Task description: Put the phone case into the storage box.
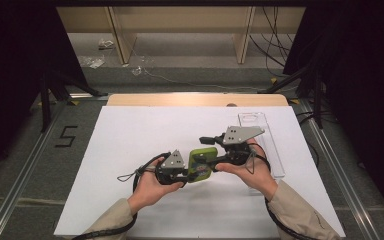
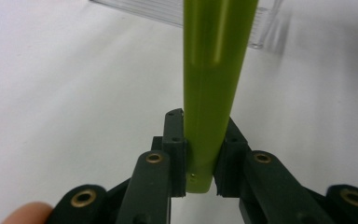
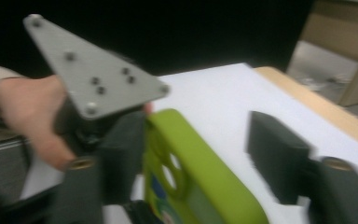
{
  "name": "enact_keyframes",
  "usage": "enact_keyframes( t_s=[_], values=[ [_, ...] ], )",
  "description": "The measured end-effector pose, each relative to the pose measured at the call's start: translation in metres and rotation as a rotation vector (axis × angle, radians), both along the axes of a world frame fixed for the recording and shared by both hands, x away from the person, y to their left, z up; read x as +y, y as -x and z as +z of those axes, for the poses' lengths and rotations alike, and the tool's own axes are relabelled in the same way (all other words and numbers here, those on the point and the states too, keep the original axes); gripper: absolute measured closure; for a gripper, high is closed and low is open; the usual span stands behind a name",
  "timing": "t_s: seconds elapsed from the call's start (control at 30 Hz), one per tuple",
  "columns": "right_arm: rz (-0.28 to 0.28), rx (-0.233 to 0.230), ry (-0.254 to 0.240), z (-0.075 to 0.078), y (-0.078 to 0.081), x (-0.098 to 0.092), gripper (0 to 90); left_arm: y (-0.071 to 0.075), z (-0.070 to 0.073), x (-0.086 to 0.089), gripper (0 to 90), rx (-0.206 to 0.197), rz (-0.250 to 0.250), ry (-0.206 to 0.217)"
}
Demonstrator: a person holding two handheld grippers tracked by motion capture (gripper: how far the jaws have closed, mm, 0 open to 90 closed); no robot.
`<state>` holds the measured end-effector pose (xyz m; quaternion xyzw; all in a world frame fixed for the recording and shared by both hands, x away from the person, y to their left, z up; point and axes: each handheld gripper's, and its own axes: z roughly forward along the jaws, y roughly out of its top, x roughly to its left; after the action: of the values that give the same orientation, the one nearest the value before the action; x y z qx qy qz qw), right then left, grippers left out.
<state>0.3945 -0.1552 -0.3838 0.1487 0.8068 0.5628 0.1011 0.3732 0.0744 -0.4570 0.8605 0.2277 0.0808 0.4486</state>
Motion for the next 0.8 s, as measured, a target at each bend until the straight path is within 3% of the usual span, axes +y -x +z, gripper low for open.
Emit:
enact_keyframes(
  t_s=[0.1,0.27,0.47,0.8],
  values=[
    [-0.031,0.007,-0.040,-0.001,-0.003,-0.004,23.2,-0.001,0.001,0.002,77.1,0.000,0.053,0.003],
    [-0.080,0.012,-0.067,-0.005,-0.006,-0.007,20.6,-0.002,0.002,0.004,77.0,-0.004,0.136,-0.006],
    [-0.129,0.021,-0.111,-0.010,-0.007,-0.010,19.9,-0.004,0.003,0.007,76.9,0.008,0.234,0.022],
    [-0.183,0.000,-0.082,-0.018,-0.006,-0.006,8.4,-0.006,0.003,0.010,76.8,0.044,0.294,0.037]
  ],
)
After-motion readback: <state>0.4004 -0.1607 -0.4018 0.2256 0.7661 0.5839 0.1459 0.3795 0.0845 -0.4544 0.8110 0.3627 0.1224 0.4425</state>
